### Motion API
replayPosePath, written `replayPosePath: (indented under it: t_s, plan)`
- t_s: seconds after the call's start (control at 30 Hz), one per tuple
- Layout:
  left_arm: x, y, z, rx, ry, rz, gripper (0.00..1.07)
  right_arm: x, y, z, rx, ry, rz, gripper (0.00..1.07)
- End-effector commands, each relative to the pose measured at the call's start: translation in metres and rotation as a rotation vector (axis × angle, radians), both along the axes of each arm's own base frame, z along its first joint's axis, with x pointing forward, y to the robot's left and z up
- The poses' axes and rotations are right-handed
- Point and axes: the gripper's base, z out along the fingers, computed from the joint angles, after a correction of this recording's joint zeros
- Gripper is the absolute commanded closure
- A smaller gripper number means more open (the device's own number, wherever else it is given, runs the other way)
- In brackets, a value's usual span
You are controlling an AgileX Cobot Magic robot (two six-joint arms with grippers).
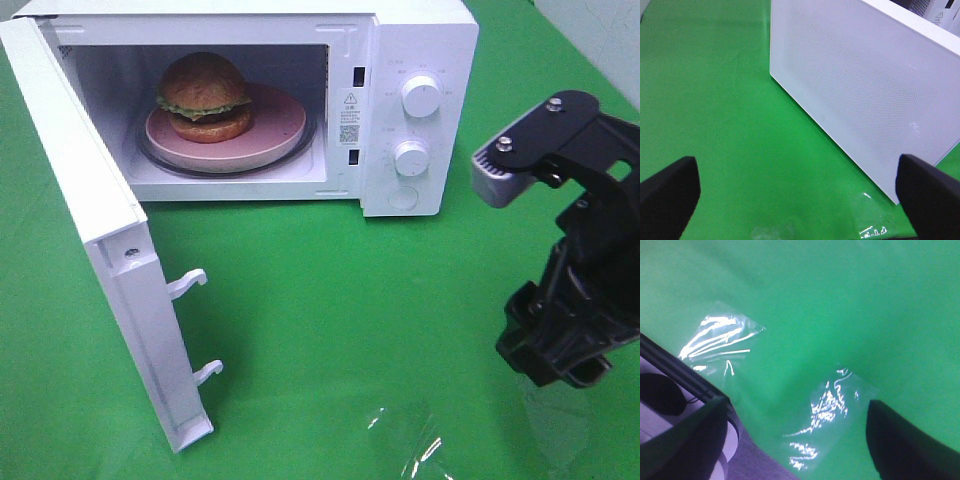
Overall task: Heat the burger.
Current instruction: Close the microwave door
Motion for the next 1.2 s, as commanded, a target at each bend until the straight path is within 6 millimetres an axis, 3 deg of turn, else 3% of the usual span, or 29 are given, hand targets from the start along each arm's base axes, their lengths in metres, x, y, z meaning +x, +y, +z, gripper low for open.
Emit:
replayPosePath:
  t_s: [0.03, 0.3, 0.4, 0.47, 0.7, 1.2]
  plan:
    - [-0.002, 0.000, 0.000, -0.009, -0.018, -0.002, 0.08, -0.011, -0.010, 0.003, 0.002, 0.008, -0.033, 0.33]
    - [-0.002, 0.000, 0.000, -0.009, -0.018, -0.002, 0.08, -0.048, -0.044, 0.016, 0.059, -0.022, -0.107, 0.33]
    - [-0.002, 0.000, 0.000, -0.009, -0.018, -0.002, 0.08, -0.051, -0.048, 0.014, 0.066, -0.014, -0.126, 0.33]
    - [-0.002, 0.000, 0.000, -0.009, -0.018, -0.002, 0.08, -0.064, -0.072, 0.011, 0.132, -0.042, -0.254, 0.33]
    - [-0.002, 0.000, 0.000, -0.009, -0.018, -0.002, 0.08, -0.090, -0.101, 0.013, 0.219, -0.208, -0.398, 0.33]
    - [-0.002, 0.000, 0.000, -0.009, -0.018, -0.002, 0.08, -0.137, -0.120, 0.022, 0.371, -0.549, -0.566, 0.33]
